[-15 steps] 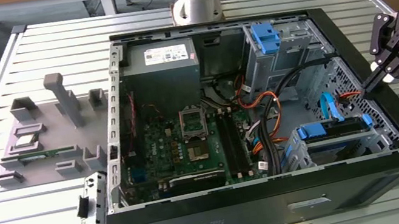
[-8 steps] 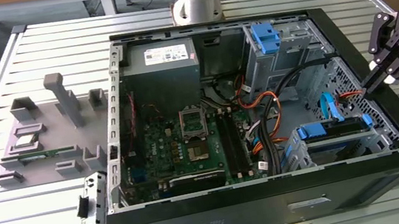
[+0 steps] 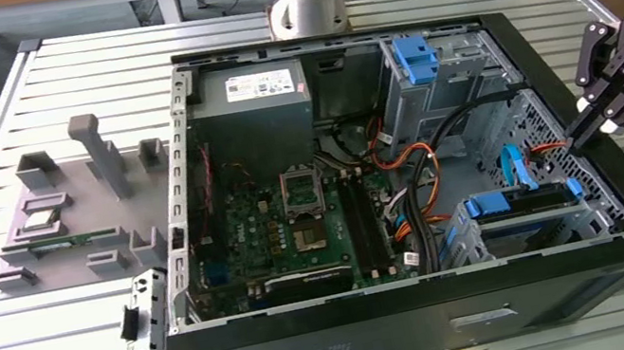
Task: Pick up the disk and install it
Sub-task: 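Insert the second disk wire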
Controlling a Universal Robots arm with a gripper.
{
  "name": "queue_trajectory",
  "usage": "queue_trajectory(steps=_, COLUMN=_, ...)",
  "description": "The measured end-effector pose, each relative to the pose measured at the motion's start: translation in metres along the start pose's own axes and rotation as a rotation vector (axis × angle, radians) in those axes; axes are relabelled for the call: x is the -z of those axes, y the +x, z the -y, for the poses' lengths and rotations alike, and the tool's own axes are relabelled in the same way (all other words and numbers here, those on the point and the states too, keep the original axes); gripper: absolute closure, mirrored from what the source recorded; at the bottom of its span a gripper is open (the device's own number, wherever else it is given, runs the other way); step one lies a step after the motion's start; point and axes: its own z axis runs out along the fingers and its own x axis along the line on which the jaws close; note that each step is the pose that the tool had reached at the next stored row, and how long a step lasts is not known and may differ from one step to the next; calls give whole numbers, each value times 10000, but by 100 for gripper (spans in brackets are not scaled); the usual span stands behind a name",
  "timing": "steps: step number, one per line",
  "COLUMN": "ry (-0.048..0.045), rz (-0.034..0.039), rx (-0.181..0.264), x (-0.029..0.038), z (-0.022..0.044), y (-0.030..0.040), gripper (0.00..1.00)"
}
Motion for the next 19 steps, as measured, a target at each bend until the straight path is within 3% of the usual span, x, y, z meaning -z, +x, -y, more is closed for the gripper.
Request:
queue_trajectory(steps=5, ry=0, rz=-3, rx=-1, x=-1, z=0, y=0, gripper=77)
queue_trajectory(steps=7, ry=-1, rz=-7, rx=-3, x=0, z=0, y=0, gripper=83)
queue_trajectory(steps=19, ry=0, rz=-12, rx=-4, x=3, z=-1, y=0, gripper=83)
